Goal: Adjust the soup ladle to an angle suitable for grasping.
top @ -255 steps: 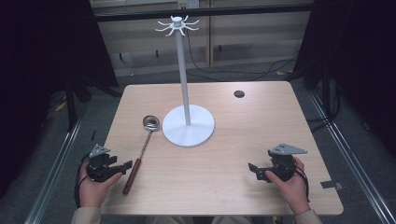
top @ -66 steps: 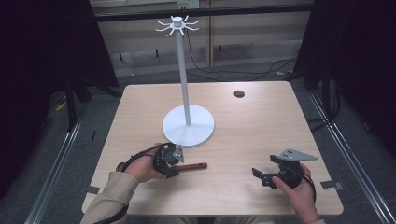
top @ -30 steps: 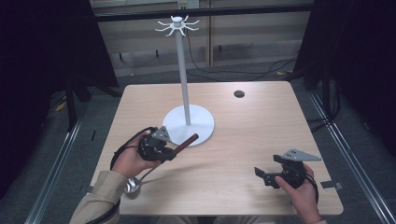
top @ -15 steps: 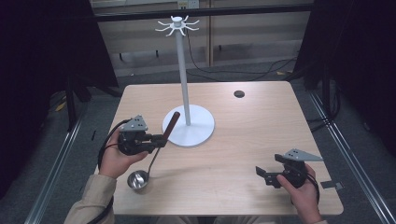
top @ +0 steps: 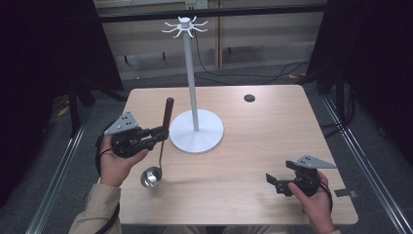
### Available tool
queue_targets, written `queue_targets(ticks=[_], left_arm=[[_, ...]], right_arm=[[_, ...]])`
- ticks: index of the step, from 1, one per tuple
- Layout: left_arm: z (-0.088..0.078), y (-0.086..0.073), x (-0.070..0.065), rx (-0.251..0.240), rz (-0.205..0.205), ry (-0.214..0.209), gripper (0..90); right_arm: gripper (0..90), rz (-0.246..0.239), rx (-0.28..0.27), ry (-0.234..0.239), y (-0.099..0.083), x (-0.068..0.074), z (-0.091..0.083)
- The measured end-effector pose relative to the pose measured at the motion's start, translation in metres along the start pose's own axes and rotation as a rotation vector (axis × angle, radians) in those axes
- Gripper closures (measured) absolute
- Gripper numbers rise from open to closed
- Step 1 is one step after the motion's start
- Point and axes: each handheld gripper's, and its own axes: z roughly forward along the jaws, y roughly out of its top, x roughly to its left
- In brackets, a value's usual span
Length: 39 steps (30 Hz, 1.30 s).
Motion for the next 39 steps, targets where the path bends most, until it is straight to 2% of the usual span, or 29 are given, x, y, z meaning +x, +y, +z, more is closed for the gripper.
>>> queue_targets(ticks=[4,11,20,26,28,29,32,36,39], left_arm=[[0.000,0.006,-0.002,-0.032,-0.015,0.042,74.8],[0.000,0.015,-0.002,-0.083,-0.040,0.086,74.8],[0.003,0.022,-0.002,-0.119,-0.050,0.097,74.7],[0.003,0.025,-0.002,-0.162,-0.059,0.128,74.7],[0.003,0.026,-0.002,-0.166,-0.058,0.126,74.7],[0.003,0.027,-0.003,-0.179,-0.069,0.131,74.7],[0.003,0.028,-0.004,-0.186,-0.063,0.147,74.7],[0.004,0.031,-0.004,-0.208,-0.070,0.153,74.7],[0.005,0.032,-0.004,-0.207,-0.071,0.155,74.7]], right_arm=[[3.8,0.001,0.000,0.000,0.000,0.000,0.000],[3.8,0.001,0.001,0.004,0.000,0.001,0.001],[3.7,-0.001,0.002,0.000,0.000,0.001,0.001],[3.7,0.000,0.001,0.003,0.000,0.001,0.000],[3.7,0.000,0.001,0.004,0.000,0.001,0.000],[3.7,0.001,0.001,0.003,0.001,0.001,0.000],[3.7,-0.002,-0.001,0.002,0.001,0.001,0.000],[3.7,0.001,-0.003,0.001,0.001,0.001,-0.001],[3.7,0.002,-0.003,0.002,0.001,0.001,-0.001]])
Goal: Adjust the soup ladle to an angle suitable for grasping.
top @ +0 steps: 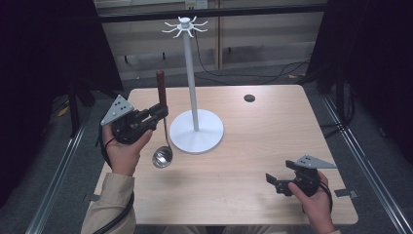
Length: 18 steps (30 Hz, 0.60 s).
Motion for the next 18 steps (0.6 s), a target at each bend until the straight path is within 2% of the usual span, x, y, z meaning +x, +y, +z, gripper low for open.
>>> queue_targets(ticks=[11,15,18], left_arm=[[0.006,0.005,0.000,-0.013,0.001,0.015,74.7],[0.008,0.011,0.000,-0.009,-0.001,0.022,74.7],[0.010,0.018,0.000,-0.002,0.013,0.026,74.7]], right_arm=[[3.7,-0.004,0.000,0.004,0.000,0.001,0.001],[3.6,-0.004,-0.001,0.005,0.000,0.001,0.001],[3.7,-0.001,0.002,0.007,0.000,0.002,0.001]])
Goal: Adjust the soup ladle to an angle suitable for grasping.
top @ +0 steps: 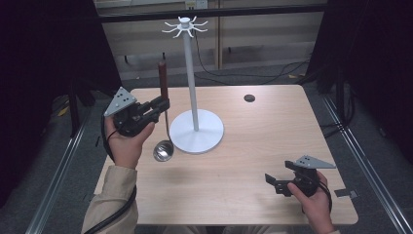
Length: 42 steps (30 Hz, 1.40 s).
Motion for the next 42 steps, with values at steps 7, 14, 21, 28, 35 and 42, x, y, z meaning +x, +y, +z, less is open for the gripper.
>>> queue_targets(ticks=[7,14,21,28,35,42], left_arm=[[0.006,0.013,0.002,-0.012,-0.011,0.009,74.7],[0.017,0.028,0.001,-0.005,0.004,0.014,74.7],[0.025,0.046,0.002,-0.001,0.014,0.027,74.7],[0.032,0.059,0.002,0.015,0.029,0.048,74.7],[0.038,0.063,0.003,0.032,0.040,0.071,74.7],[0.043,0.062,0.003,0.049,0.040,0.088,74.7]], right_arm=[[3.7,-0.001,0.001,0.002,0.000,0.001,0.001],[3.7,-0.001,-0.001,0.004,0.000,0.001,0.000],[3.7,-0.001,-0.002,0.008,-0.001,0.000,0.000],[3.7,0.004,-0.002,0.009,-0.001,0.000,-0.001],[3.7,0.001,-0.001,0.010,-0.001,0.001,-0.001],[3.7,-0.002,-0.002,0.012,-0.001,0.001,0.000]])
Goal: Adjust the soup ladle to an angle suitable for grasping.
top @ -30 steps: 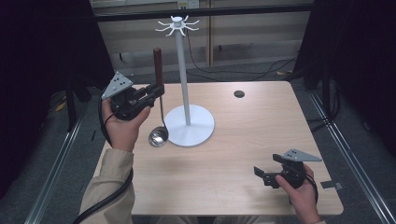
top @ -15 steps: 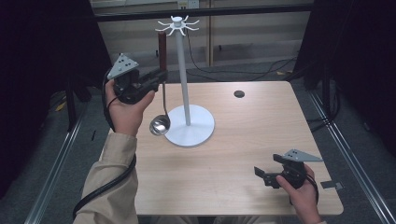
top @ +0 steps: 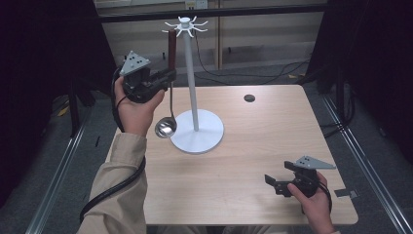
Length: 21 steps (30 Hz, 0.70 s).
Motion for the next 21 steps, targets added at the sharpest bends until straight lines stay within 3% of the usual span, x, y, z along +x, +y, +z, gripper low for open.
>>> queue_targets(ticks=[21], left_arm=[[0.018,-0.002,-0.005,-0.029,-0.027,0.042,74.6]], right_arm=[[3.8,-0.004,0.006,0.007,0.000,0.001,0.002]])
